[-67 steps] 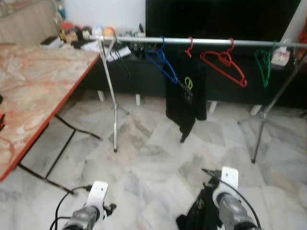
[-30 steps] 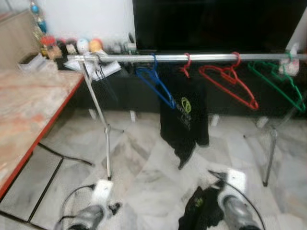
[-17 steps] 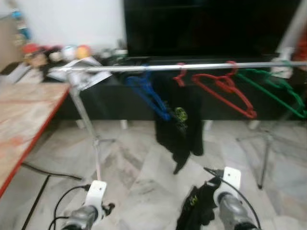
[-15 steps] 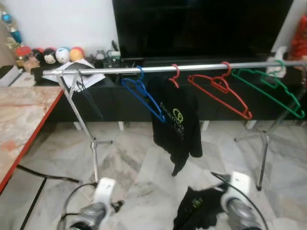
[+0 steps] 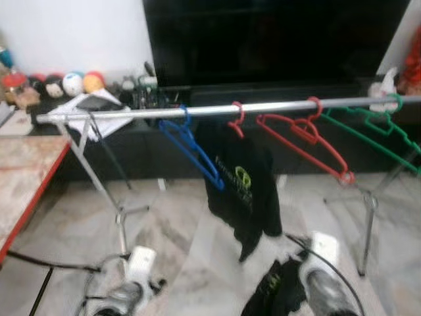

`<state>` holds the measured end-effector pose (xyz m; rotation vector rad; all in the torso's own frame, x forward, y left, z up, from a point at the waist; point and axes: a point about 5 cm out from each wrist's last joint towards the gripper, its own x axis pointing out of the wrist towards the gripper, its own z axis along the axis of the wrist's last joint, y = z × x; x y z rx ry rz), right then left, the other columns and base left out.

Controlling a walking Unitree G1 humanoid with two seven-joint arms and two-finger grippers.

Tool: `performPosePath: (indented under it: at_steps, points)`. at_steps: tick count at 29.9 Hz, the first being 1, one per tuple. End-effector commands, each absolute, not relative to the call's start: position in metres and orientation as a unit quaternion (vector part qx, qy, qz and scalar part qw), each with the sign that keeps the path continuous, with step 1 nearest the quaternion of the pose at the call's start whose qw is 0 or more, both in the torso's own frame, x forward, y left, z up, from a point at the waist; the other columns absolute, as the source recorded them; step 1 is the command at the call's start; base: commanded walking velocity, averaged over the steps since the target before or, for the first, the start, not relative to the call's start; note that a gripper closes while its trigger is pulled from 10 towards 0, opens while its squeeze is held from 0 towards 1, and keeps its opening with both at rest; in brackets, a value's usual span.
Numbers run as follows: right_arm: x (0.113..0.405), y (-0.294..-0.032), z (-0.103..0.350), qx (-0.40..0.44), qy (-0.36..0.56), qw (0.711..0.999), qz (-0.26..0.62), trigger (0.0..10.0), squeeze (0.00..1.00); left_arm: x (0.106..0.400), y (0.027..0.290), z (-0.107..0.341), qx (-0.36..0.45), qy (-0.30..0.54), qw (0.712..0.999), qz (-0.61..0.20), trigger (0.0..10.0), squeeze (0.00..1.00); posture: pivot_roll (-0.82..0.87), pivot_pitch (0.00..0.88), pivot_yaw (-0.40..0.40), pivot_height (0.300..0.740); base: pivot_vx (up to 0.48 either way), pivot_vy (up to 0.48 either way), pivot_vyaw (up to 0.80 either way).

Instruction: Hang hanger

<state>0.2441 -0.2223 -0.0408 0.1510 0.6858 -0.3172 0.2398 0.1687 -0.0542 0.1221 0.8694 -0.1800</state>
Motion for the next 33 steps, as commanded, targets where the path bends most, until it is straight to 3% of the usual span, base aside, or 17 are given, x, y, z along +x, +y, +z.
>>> performPosePath:
  at_steps: [1,16,33]
  points:
    - [0.2530,-0.2144,-0.0357,0.075,0.320,0.933,-0.143,10.0,0.00,0.2398,0.1814,-0.0528,0.074,0.421,0.901,-0.077,10.0,0.00,-0.07,0.000,0.001,0.740,0.341,0.000,0.00]
    - [0.2528,-0.2144,-0.0360,0.073,0.322,0.933,-0.140,10.0,0.00,0.2398,0.1813,-0.0529,0.076,0.420,0.901,-0.076,10.0,0.00,-0.07,0.000,0.000,0.740,0.332,0.000,0.00]
    - [0.2530,-0.2148,-0.0359,0.069,0.325,0.933,-0.135,10.0,0.00,0.2406,0.1802,-0.0523,0.078,0.416,0.902,-0.081,10.0,0.00,-0.07,0.000,-0.003,0.740,0.000,0.000,0.00]
